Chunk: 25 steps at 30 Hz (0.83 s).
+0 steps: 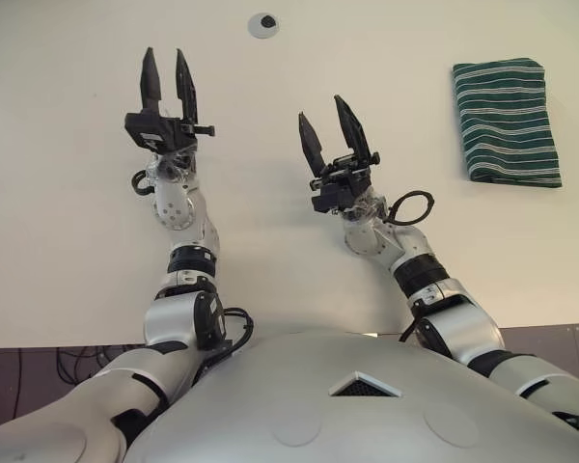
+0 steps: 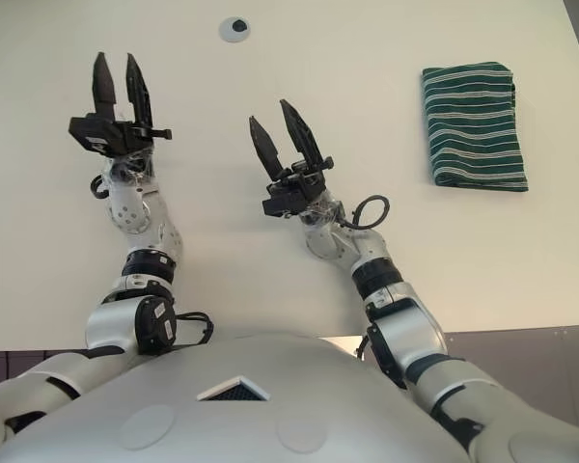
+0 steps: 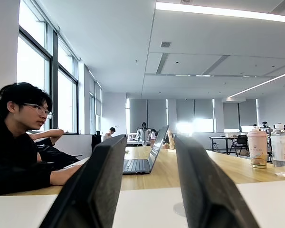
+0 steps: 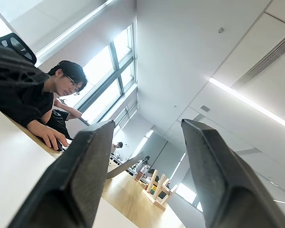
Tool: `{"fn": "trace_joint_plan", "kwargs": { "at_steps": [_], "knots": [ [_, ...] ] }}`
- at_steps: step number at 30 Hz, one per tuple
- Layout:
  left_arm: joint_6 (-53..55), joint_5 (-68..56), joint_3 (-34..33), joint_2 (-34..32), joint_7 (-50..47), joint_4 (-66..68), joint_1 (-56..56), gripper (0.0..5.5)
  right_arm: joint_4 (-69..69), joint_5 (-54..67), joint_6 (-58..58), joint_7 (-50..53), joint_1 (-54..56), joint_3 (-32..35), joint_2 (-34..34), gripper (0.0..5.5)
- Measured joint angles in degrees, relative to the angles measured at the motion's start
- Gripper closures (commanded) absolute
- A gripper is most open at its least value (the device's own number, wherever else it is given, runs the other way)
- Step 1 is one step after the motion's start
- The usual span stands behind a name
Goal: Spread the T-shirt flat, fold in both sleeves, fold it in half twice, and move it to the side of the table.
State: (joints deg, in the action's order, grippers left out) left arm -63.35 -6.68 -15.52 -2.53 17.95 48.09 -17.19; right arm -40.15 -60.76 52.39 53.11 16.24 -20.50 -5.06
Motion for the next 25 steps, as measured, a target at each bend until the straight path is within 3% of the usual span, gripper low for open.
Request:
{"fn": "trace_joint_plan", "kwargs": {
  "at_steps": [10,16,19,25],
  "knots": [
    [-5.96,6.83,2.11,-0.08,-6.96,-0.66,0.78,3.69,-5.70,2.87,2.16,5.89,4.63,-4.26,-3.19,2.93],
    [-4.47,4.97,2.68,0.13,-8.12,2.25,-0.88,3.69,-12.81,14.23,8.39,3.28,6.94,-0.93,-5.04,2.93],
    [-4.28,4.92,2.96,0.08,-7.97,2.43,-2.00,3.69,-15.29,29.44,12.23,-10.30,7.59,1.58,-4.56,2.93],
    [-3.72,5.47,2.99,-0.20,-9.22,4.29,-3.59,3.69,-14.76,66.14,12.95,-47.75,6.05,5.34,-1.33,2.93]
  ]
}}
